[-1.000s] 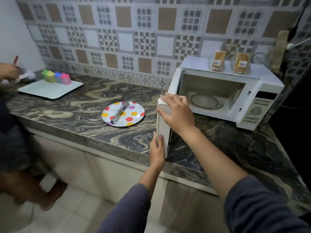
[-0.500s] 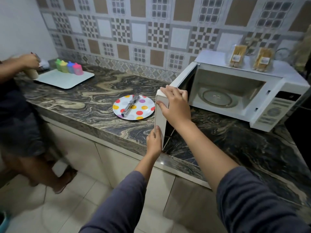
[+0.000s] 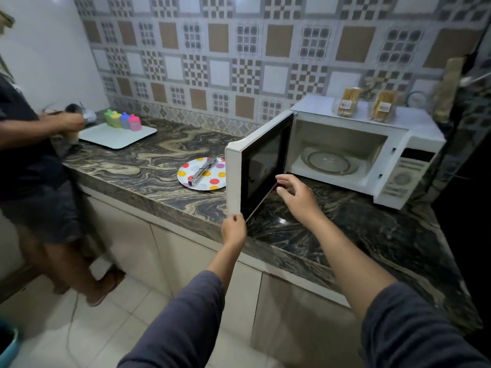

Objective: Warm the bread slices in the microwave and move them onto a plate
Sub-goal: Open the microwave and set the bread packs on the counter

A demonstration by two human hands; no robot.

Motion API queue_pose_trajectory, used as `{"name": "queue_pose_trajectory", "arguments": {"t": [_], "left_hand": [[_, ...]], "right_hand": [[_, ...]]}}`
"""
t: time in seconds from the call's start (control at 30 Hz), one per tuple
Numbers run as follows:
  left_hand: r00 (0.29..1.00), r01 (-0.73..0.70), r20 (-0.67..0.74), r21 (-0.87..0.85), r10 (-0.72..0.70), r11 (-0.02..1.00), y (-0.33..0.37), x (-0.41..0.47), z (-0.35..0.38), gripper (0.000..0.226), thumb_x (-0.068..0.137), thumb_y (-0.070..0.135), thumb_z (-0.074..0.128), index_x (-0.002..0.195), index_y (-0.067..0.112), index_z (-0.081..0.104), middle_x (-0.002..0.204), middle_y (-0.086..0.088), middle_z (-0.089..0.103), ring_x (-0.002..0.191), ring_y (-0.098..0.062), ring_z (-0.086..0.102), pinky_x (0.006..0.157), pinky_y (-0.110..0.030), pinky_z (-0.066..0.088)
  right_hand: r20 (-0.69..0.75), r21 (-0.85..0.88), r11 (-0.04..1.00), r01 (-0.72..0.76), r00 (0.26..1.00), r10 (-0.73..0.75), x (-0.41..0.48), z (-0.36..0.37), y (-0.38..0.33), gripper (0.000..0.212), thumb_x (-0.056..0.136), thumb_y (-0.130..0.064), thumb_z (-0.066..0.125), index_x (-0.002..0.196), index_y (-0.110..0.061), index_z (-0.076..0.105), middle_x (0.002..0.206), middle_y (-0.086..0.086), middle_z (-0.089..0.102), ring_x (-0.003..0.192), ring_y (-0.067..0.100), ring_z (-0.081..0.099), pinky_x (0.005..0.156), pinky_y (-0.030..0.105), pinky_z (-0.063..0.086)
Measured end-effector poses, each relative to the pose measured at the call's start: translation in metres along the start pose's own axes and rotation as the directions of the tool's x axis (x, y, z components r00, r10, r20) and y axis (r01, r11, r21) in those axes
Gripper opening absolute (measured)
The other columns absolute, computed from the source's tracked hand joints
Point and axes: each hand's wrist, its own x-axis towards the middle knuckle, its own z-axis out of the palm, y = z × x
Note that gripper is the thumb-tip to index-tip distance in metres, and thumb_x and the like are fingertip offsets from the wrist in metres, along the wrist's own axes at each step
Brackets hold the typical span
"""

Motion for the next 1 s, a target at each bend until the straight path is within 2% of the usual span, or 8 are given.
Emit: {"name": "queue_pose_trajectory", "arguments": {"t": [0.07, 0.27, 0.43, 0.53, 0.67, 0.77, 0.87, 1.0], "left_hand": [[0.997, -0.037, 0.059, -0.027, 0.038, 0.999, 0.005, -0.013, 0.018, 0.031, 0.099, 0.024, 0.036, 0.101, 0.004, 0.059, 0.094, -0.017, 0.057, 0.093, -0.031, 0.055, 0.079, -0.035, 0.041], [0.975, -0.092, 0.201, -0.040, 0.098, 0.995, 0.040, -0.039, 0.089, 0.035, 0.098, 0.024, 0.039, 0.120, 0.003, 0.056, 0.122, -0.020, 0.059, 0.113, -0.033, 0.054, 0.095, -0.034, 0.041], [0.920, -0.262, 0.293, -0.037, 0.261, 0.964, 0.108, -0.023, 0.157, 0.035, 0.098, 0.025, 0.038, 0.121, 0.006, 0.056, 0.123, -0.013, 0.058, 0.116, -0.027, 0.051, 0.090, -0.028, 0.036], [0.868, -0.339, 0.350, -0.100, 0.352, 0.935, 0.153, 0.005, 0.196, 0.033, 0.098, 0.024, 0.039, 0.116, 0.003, 0.057, 0.118, -0.018, 0.060, 0.112, -0.031, 0.053, 0.091, -0.033, 0.039], [0.822, -0.446, 0.322, -0.150, 0.470, 0.882, 0.205, 0.039, 0.228, 0.029, 0.099, 0.024, 0.036, 0.107, 0.007, 0.059, 0.097, -0.002, 0.056, 0.092, -0.016, 0.049, 0.077, -0.026, 0.033], [0.793, -0.498, 0.289, -0.197, 0.536, 0.844, 0.239, 0.069, 0.244, 0.023, 0.099, 0.024, 0.036, 0.098, 0.012, 0.056, 0.092, -0.003, 0.057, 0.088, -0.018, 0.051, 0.075, -0.028, 0.034], [0.780, -0.537, 0.250, -0.206, 0.574, 0.818, 0.270, 0.108, 0.260, 0.030, 0.097, 0.024, 0.040, 0.117, 0.005, 0.053, 0.111, -0.009, 0.058, 0.105, -0.024, 0.054, 0.089, -0.036, 0.042], [0.774, -0.581, 0.232, -0.108, 0.589, 0.807, 0.298, 0.152, 0.283, 0.049, 0.095, 0.032, 0.047, 0.136, 0.006, 0.039, 0.137, -0.013, 0.046, 0.126, -0.027, 0.044, 0.105, -0.038, 0.035]], "right_hand": [[-0.002, 0.019, 0.998, -0.068, 0.998, 0.068, -0.014, -0.025, 0.011, 0.028, 0.095, -0.015, 0.050, 0.122, -0.016, 0.056, 0.118, 0.001, 0.059, 0.106, 0.012, 0.054, 0.086, 0.023, 0.039], [-0.079, 0.010, 0.975, -0.224, 0.971, 0.224, -0.030, -0.098, 0.047, 0.026, 0.095, -0.015, 0.051, 0.120, -0.016, 0.055, 0.123, 0.005, 0.057, 0.112, 0.015, 0.054, 0.085, 0.024, 0.042], [-0.198, -0.030, 0.970, -0.242, 0.952, 0.232, 0.000, -0.159, 0.064, 0.027, 0.095, -0.014, 0.051, 0.121, -0.011, 0.055, 0.123, 0.004, 0.057, 0.117, 0.016, 0.052, 0.094, 0.026, 0.042], [-0.271, -0.025, 0.968, -0.248, 0.934, 0.233, 0.034, -0.189, 0.078, 0.025, 0.094, -0.012, 0.052, 0.119, -0.011, 0.055, 0.125, 0.006, 0.057, 0.120, 0.018, 0.051, 0.098, 0.031, 0.043], [-0.350, 0.007, 0.960, -0.279, 0.899, 0.264, 0.088, -0.217, 0.084, 0.034, 0.094, -0.015, 0.053, 0.127, -0.011, 0.048, 0.131, 0.007, 0.052, 0.122, 0.021, 0.050, 0.098, 0.033, 0.043], [-0.413, 0.025, 0.958, -0.286, 0.870, 0.270, 0.129, -0.231, 0.083, 0.039, 0.092, -0.015, 0.055, 0.130, -0.012, 0.045, 0.135, 0.008, 0.049, 0.124, 0.022, 0.048, 0.102, 0.034, 0.042], [-0.476, -0.035, 0.961, -0.276, 0.850, 0.226, 0.168, -0.243, 0.080, 0.041, 0.092, -0.015, 0.054, 0.132, -0.011, 0.044, 0.138, 0.007, 0.047, 0.126, 0.021, 0.046, 0.098, 0.028, 0.037], [-0.573, -0.095, 0.952, -0.291, 0.798, 0.187, 0.214, -0.256, 0.083, 0.046, 0.091, -0.020, 0.056, 0.133, -0.010, 0.042, 0.139, 0.009, 0.045, 0.128, 0.023, 0.043, 0.092, 0.024, 0.033]]}}
